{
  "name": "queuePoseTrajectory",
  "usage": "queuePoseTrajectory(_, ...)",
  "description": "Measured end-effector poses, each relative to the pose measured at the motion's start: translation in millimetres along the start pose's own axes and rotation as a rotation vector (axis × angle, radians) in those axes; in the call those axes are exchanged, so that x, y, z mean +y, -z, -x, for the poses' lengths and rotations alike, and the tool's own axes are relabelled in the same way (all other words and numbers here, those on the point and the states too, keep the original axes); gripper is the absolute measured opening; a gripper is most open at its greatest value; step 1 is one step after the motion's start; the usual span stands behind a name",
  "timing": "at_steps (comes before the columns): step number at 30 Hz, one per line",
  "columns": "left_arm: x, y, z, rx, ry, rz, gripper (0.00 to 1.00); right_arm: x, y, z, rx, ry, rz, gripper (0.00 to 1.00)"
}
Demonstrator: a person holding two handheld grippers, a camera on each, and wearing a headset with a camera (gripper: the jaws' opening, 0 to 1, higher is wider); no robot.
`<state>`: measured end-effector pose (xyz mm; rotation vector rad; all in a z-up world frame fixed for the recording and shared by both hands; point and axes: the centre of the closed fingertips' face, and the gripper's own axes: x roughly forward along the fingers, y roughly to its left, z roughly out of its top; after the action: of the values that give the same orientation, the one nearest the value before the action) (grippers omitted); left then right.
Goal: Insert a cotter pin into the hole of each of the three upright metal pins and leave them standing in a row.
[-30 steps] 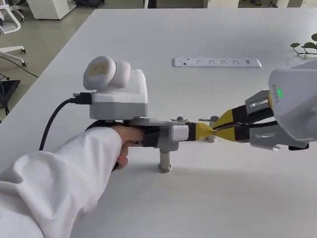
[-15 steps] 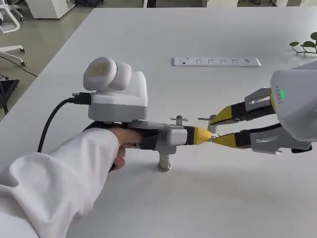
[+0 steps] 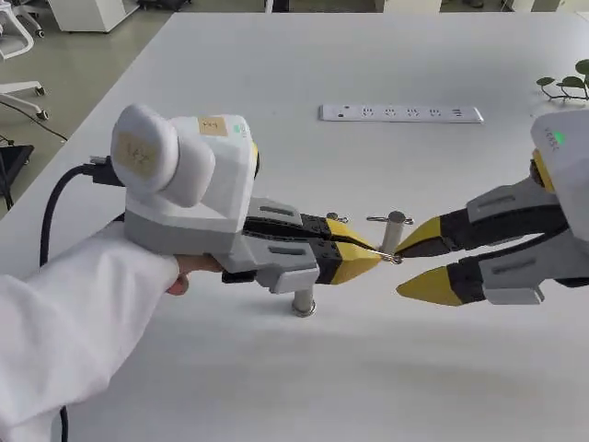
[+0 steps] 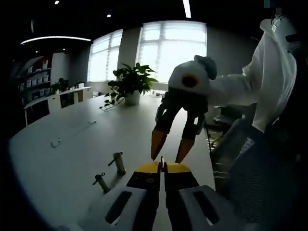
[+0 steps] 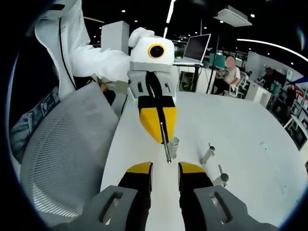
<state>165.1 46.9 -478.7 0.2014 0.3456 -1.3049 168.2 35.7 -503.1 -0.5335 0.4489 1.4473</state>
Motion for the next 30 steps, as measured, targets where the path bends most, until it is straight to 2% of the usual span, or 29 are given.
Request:
queuePoseTrajectory(10,-5.7,0.9,-2.2,0.006,0.035,-0.062,0.0,11.6,-7.3,-6.8,-0.028,-0.026,-0.024,0.09)
queuePoseTrajectory(18,-9.8,1.1,-4.1,0.005,0.053,-0.08,0.0,16.6,-6.5,-9.4,-0.015,-0.05,-0.02,0.0)
queuePoseTrajectory(23,-11.8,6.8,-4.6,0.027,0.064,-0.082,0.0,19.4,-4.0,-10.4,-0.003,-0.065,-0.02,0.0)
queuePoseTrajectory(30,-15.2,17.6,-5.0,0.061,0.078,-0.085,0.0,25.2,-2.1,-10.9,0.034,-0.091,0.024,0.0)
